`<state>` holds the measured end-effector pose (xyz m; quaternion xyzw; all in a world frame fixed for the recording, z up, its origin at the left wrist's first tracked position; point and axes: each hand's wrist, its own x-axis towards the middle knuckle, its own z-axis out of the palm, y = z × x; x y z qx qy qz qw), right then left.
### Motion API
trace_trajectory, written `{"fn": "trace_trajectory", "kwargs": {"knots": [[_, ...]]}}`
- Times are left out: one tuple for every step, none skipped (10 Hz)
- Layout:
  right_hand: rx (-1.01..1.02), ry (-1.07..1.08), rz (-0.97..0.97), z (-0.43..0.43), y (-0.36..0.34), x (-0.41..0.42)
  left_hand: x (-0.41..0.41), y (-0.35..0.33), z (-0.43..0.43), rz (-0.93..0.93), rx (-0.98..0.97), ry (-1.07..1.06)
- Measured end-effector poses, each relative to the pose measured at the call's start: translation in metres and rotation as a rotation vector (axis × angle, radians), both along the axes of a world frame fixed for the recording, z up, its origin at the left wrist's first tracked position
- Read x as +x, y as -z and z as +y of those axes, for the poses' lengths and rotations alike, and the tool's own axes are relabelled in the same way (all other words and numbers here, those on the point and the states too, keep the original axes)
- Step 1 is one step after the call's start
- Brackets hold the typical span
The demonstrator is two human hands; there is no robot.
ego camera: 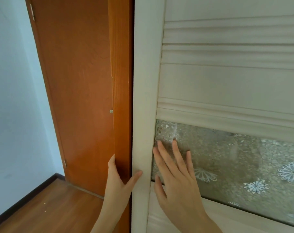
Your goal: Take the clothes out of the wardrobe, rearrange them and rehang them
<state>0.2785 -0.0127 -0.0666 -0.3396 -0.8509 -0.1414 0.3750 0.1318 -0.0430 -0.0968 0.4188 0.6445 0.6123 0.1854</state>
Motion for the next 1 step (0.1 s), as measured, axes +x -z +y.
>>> {"fn": "trace_trajectory", "kwargs": {"knots": [[-0.089, -0.160, 0.232, -0.0182, -0.0293, 0.0408, -0.0101, -0.0124, -0.0070, 0.130, 0.059, -0.173]]}}
